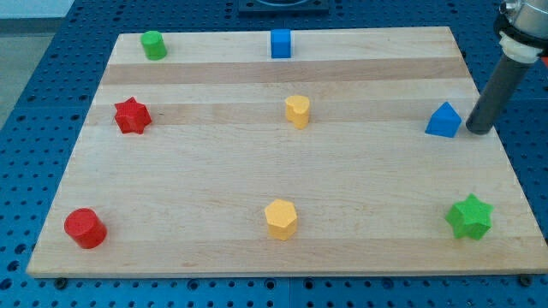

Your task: Move the blue triangle diagonally top left to green star

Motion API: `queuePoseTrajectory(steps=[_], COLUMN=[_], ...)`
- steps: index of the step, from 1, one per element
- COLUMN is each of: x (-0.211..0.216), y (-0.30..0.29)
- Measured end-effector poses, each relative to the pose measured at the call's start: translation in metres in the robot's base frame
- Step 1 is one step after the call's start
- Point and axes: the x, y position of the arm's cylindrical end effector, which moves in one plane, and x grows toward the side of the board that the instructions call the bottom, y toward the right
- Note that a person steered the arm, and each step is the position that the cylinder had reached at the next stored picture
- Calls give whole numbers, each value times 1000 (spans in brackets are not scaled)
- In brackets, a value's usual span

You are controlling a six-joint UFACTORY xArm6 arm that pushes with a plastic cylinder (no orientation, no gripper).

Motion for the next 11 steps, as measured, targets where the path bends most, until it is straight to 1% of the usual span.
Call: queuePoseTrajectory(steps=[2,4,5,6,7,9,11], x=[-8,6,23,27,23,18,14], y=[-44,-78,-94,-115,-123,-161,-167])
